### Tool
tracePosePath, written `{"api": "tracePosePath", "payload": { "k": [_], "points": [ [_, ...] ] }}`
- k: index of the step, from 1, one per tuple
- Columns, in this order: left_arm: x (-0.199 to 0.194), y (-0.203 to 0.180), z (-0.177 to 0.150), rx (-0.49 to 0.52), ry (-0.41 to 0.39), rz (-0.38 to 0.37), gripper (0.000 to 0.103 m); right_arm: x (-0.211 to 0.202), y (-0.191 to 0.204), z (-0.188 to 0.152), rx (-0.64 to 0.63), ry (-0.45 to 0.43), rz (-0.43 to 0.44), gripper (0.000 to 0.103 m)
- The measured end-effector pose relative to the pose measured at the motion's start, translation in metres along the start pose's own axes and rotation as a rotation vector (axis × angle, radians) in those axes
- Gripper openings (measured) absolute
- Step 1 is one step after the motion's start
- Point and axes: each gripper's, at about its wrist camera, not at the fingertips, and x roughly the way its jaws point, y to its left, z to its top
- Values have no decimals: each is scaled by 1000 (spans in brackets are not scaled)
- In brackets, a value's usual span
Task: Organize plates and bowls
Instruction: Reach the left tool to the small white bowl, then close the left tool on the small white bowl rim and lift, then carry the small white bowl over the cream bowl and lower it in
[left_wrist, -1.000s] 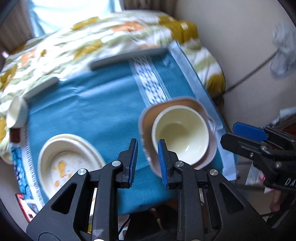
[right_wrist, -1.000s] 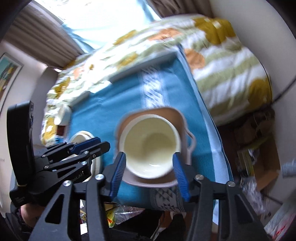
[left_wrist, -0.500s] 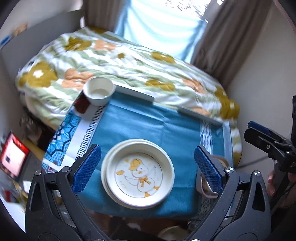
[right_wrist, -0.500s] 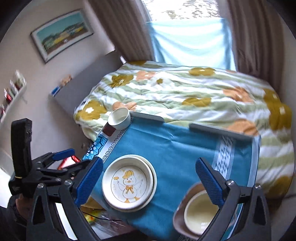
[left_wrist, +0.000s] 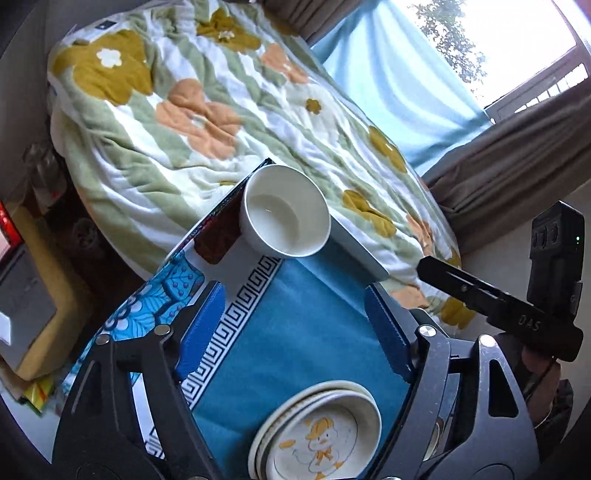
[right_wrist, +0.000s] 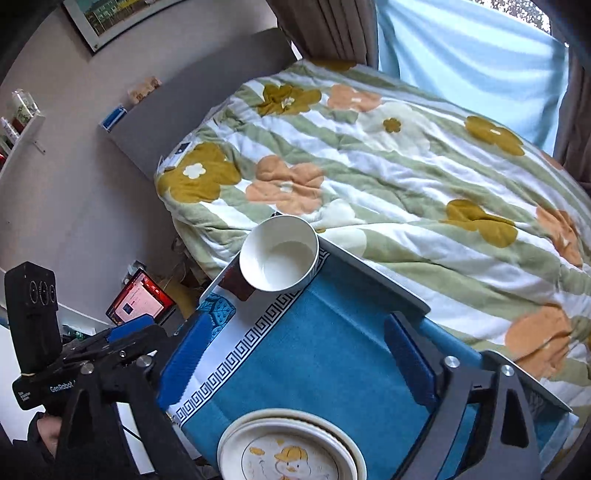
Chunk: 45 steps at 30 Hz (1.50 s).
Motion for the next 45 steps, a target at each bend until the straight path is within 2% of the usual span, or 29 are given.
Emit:
{"api": "tracePosePath", "payload": {
  "k": [3,6,8,12,14,15,16,18,20,26,33,39,45],
  "points": [
    [42,13,17,-23,42,3,60,50,-13,13,48,64,40,61],
    [77,24,29,-36,81,10,52,88,-30,21,98,107,64,53],
    [95,30,36,-35,102,16,51,108,-41,25,137,131,86,50],
    [114,34,45,-19,109,33,50,139,-49,34,148,168,105,38],
    [120,34,49,-3,112,48,38,147,-49,37,147,172,111,35],
    [122,35,51,2,114,54,28,151,-50,38,150,172,114,33],
    [124,36,51,7,113,69,24,153,-50,40,151,170,115,31],
    [125,38,52,20,109,85,20,156,-51,41,149,168,117,21],
    [125,39,53,25,105,83,20,159,-51,42,150,166,125,17],
    [121,28,51,77,99,124,20,158,-49,41,144,151,109,16],
    [92,9,45,120,66,115,20,134,-45,32,162,107,125,16],
    [43,-24,25,181,19,100,20,78,-35,14,185,26,131,15],
    [-10,-69,-22,248,-15,58,20,4,-26,-32,205,-46,110,14]
  ]
}}
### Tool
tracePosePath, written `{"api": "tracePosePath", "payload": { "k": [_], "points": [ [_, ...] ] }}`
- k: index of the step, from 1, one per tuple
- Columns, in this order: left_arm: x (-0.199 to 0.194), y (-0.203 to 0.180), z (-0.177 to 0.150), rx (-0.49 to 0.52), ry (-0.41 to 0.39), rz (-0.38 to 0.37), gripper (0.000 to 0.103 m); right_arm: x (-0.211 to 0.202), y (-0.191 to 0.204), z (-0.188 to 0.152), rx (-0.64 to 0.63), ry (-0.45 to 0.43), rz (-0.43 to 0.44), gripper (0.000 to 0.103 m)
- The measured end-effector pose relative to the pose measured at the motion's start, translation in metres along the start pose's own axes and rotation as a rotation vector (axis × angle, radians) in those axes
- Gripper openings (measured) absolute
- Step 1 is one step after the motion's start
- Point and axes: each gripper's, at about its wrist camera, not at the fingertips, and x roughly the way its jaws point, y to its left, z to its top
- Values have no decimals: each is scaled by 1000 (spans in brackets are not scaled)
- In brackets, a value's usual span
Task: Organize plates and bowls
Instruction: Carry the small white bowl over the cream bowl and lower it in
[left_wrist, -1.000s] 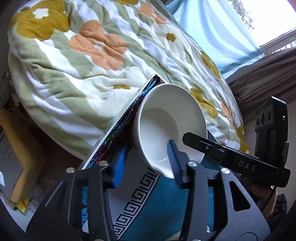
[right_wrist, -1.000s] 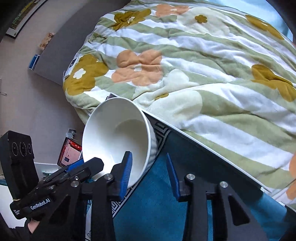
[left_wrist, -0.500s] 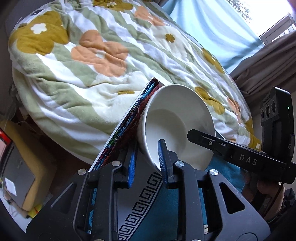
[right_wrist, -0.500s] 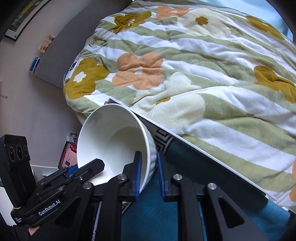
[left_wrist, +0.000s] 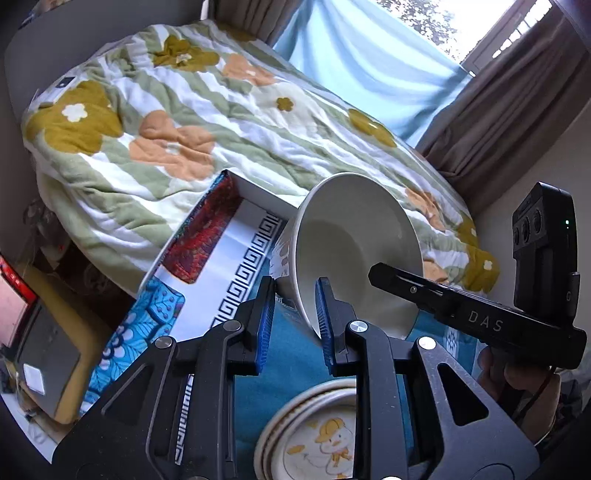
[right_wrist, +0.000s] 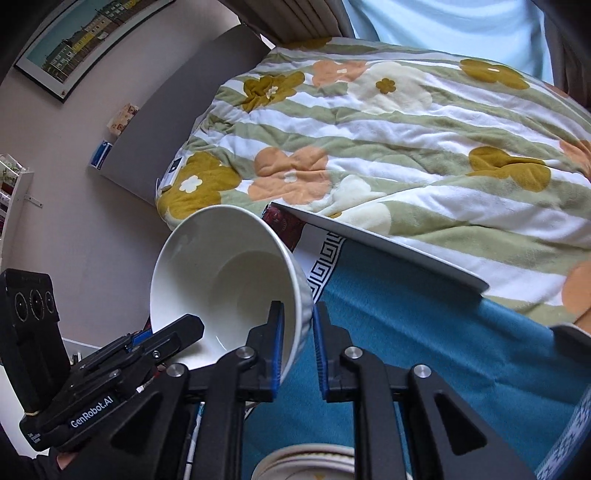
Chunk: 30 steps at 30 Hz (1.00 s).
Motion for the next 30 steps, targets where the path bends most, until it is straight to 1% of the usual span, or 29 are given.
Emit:
{"api": "tracePosePath", "payload": {
  "k": [5,8,12,19,23,25,30],
  "points": [
    [-36,-53,-47,68,-4,-40,20,-65,-7,-53,22,-64,-25,14],
    [-47,-89,-79,116,8,-56,20,-103,-20,-89,51,-94,-44,14],
    [-49,-135,-115,189,56,-110,20,-149,-44,-134,102,-131,-98,14],
    [-37,-211,-165,359,162,-224,20,-217,-97,-211,275,-212,-203,14],
    [-19,-243,-188,441,245,-275,20,-237,-121,-250,390,-233,-265,14],
    [-9,-253,-198,484,275,-277,20,-240,-132,-267,443,-232,-288,14],
    [24,-272,-223,563,362,-252,20,-230,-154,-292,537,-210,-326,14]
  ]
}}
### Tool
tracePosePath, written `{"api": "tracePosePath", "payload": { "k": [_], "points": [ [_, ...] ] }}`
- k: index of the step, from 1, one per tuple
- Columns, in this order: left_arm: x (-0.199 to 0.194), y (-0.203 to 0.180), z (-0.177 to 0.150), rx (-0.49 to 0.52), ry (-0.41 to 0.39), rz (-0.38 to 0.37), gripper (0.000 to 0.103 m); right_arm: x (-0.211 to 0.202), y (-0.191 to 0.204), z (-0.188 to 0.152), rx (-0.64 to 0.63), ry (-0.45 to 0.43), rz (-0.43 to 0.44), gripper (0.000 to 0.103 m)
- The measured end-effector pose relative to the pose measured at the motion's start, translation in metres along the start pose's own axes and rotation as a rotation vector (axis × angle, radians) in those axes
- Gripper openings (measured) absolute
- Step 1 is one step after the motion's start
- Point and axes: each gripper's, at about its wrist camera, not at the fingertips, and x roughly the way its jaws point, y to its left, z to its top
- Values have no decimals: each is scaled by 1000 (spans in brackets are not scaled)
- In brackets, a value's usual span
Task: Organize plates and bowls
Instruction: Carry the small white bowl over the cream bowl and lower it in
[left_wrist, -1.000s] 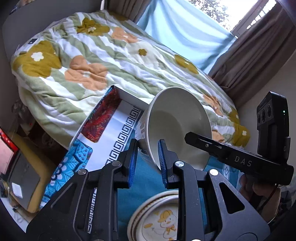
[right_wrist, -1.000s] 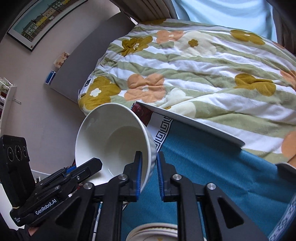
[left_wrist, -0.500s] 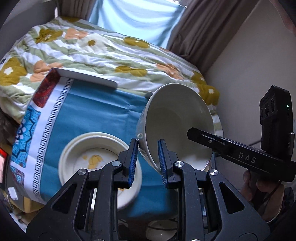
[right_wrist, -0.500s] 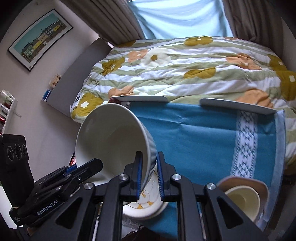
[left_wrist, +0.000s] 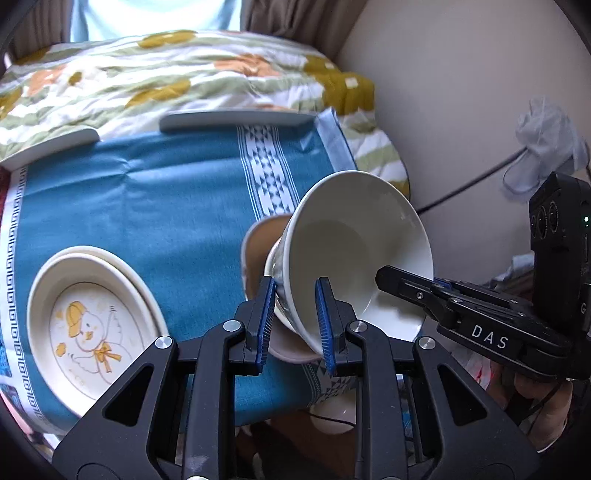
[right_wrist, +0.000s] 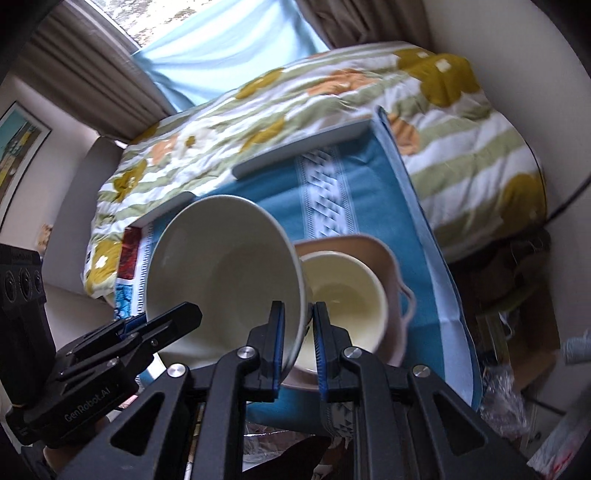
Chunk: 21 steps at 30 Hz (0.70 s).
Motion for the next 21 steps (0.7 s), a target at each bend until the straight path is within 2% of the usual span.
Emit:
{"api": "tracePosePath", "payload": {
  "k": [5,11,21],
  "points": [
    [40,-7,-2,47,93,35,20,20,-23,-11,80,33,-22,14],
    [63,-16,-4,99,150,77,20,30,-33,-12,67,43,-65,14],
    [82,-35,-1,208,161,214,20,38,-38,-11,26,41,-99,14]
  ]
}}
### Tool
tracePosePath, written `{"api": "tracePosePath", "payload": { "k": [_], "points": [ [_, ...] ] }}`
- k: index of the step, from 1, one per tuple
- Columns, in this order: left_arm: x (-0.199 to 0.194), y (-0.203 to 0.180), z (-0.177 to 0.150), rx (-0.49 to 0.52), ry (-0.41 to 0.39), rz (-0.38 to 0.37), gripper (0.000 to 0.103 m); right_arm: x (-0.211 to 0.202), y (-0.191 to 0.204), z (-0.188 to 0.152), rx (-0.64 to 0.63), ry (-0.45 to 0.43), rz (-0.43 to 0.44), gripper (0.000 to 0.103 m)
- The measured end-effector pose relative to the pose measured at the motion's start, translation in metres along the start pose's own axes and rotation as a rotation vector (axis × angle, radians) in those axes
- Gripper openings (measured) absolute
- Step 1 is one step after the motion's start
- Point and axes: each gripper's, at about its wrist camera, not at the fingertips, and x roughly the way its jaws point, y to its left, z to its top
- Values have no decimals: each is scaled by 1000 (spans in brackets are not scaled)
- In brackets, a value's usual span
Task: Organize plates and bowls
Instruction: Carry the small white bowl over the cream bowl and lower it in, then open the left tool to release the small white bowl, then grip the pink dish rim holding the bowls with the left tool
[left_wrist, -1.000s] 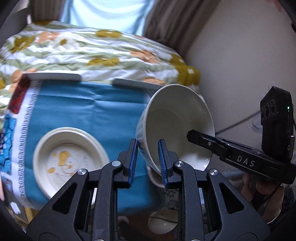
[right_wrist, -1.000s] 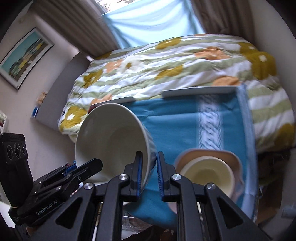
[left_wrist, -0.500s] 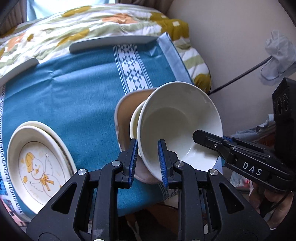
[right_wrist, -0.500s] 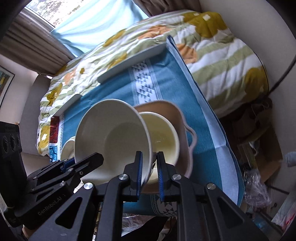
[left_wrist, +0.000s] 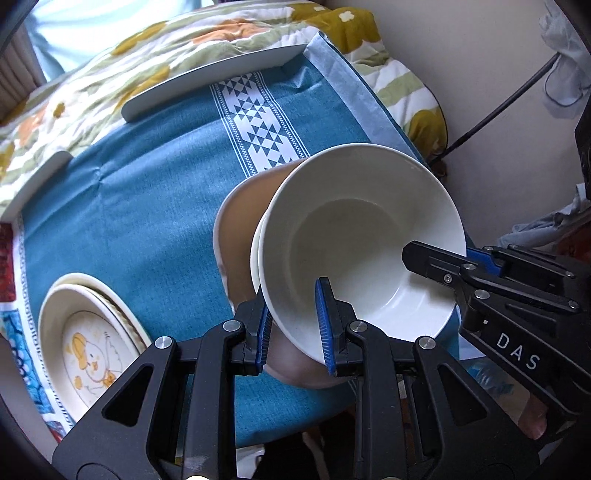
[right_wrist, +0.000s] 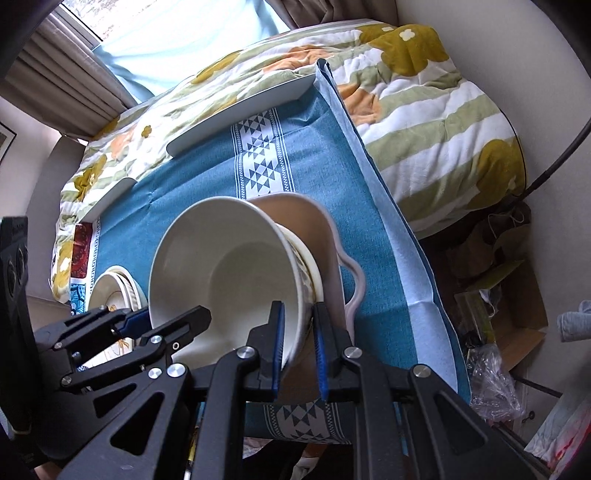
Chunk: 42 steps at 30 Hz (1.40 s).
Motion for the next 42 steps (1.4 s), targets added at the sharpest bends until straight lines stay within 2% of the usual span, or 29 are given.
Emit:
{"api": "tracePosePath", "payload": {
  "k": [5,15,31,38,39,41,42],
  "points": [
    [1,-10,3,60,-7,88,20,0,-2,0,2,0,10,14],
    [5,-21,3,123,-9,204,20,-1,-6,-1,0,-7,31,14],
    [-8,-15,-5,85,-40,169,20,-10,-8,-5,-7,-26,39,14],
    [-48,5,-4,12,-97,78,24,-36,-10,-8,-20,-76,56,14],
    [-56,7,-6,8,-116,61,27,-42,-10,-9,-26,-82,64,14],
    [-76,14,-11,-2,-163,59,57,-56,-12,-9,-37,-104,91,14],
    [-84,17,-13,-3,-181,71,89,-65,-14,-11,-44,-119,102,15]
  ]
}}
